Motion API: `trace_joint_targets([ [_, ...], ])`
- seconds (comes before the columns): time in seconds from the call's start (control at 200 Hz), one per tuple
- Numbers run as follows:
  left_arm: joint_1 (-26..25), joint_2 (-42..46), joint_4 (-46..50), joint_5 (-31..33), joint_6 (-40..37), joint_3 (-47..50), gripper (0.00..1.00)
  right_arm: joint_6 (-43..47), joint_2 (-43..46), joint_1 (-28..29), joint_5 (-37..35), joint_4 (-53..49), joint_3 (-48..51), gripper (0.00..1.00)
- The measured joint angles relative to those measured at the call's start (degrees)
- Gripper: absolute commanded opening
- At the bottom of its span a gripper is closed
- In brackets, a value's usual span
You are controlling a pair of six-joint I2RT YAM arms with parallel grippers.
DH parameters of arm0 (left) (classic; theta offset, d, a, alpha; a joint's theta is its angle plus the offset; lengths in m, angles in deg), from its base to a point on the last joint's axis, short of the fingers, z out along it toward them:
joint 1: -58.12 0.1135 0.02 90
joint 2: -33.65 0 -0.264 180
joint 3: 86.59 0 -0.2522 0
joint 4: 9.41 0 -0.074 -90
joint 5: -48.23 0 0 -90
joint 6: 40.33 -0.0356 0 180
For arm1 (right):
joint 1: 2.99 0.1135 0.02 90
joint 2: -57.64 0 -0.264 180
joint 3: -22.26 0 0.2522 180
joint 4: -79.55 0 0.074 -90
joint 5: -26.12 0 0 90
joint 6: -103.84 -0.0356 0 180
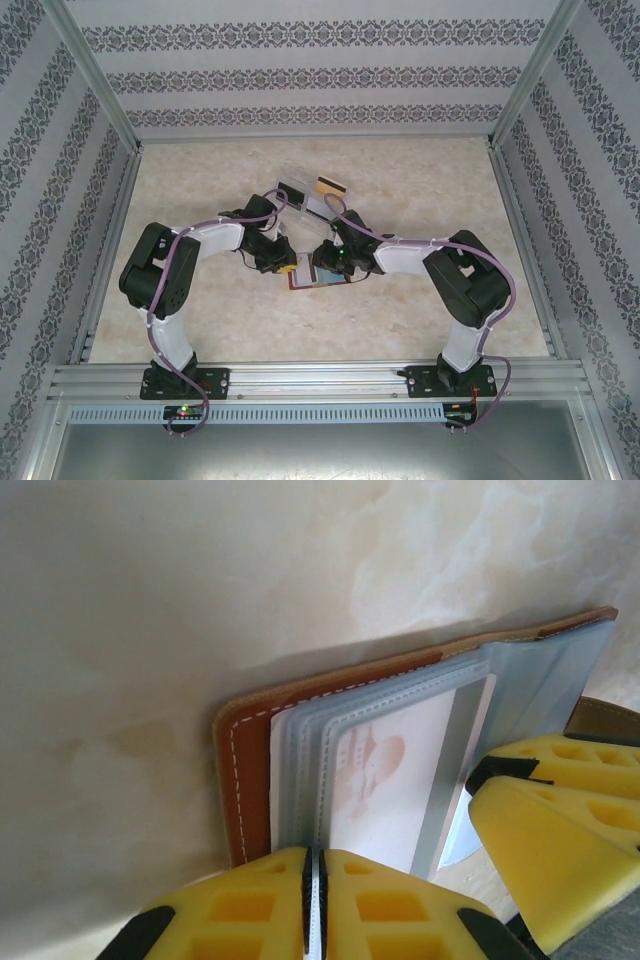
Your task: Take the credit cards out of the card holder
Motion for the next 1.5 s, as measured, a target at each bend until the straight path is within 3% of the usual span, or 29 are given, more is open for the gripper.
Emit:
trace_joint_targets([
  [0.445,0.0,-0.4,0.3,-0.4,0.0,-0.7,0.11,-0.2,-0.4,0.0,0.0,0.0,-0.2,0.23],
  [1.154,0.0,-0.4,1.8,2.5,0.0,-1.8,0.13,-6.6,0.7,2.3,-1.5,3.8,3.0,0.12],
  [1.499,0.0,-0.4,1.8,2.3,0.0,-1.8,0.11,-7.1,0.9,2.2,-1.4,4.7,3.5,0.15],
])
